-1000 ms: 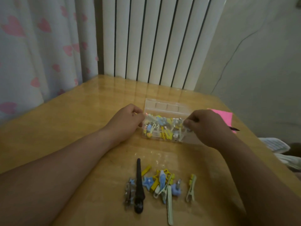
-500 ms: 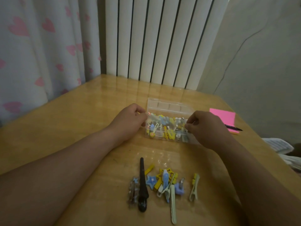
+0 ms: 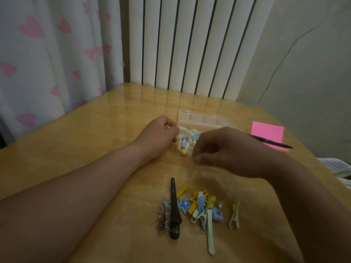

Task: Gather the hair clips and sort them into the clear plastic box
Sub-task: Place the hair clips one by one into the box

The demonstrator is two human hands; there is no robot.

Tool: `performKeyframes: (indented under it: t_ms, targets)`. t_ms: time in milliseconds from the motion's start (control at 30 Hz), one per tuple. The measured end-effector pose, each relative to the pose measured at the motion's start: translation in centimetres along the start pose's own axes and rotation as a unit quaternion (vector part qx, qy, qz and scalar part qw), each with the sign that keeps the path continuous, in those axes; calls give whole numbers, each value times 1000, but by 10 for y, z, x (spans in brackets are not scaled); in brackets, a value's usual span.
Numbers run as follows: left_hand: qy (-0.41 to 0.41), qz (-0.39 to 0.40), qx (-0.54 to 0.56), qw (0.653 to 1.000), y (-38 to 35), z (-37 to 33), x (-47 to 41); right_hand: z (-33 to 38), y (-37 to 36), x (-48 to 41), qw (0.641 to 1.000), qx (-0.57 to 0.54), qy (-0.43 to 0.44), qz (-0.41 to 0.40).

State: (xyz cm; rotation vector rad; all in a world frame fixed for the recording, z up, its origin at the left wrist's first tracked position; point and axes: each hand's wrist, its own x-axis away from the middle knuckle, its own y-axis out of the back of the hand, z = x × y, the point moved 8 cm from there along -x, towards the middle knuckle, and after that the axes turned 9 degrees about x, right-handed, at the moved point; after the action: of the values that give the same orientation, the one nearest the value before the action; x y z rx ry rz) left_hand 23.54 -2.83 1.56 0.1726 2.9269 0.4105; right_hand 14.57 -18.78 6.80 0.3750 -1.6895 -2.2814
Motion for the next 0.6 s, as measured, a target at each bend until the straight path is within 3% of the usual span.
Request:
performKeyframes:
  t_ms: [100, 200, 433, 600]
  targets:
    - [0, -2, -2, 1000, 0, 0, -1, 17, -28, 1, 992, 44, 37, 114]
    - [2, -4, 1, 1000, -1, 1, -2, 22, -40, 1, 987, 43, 47, 144]
    - [0, -1, 0, 1000, 0, 0, -1, 17, -40, 1, 987, 21, 51, 153]
    - [1, 0, -2, 1000, 0, 1, -1, -10, -4, 4, 996, 50, 1, 74]
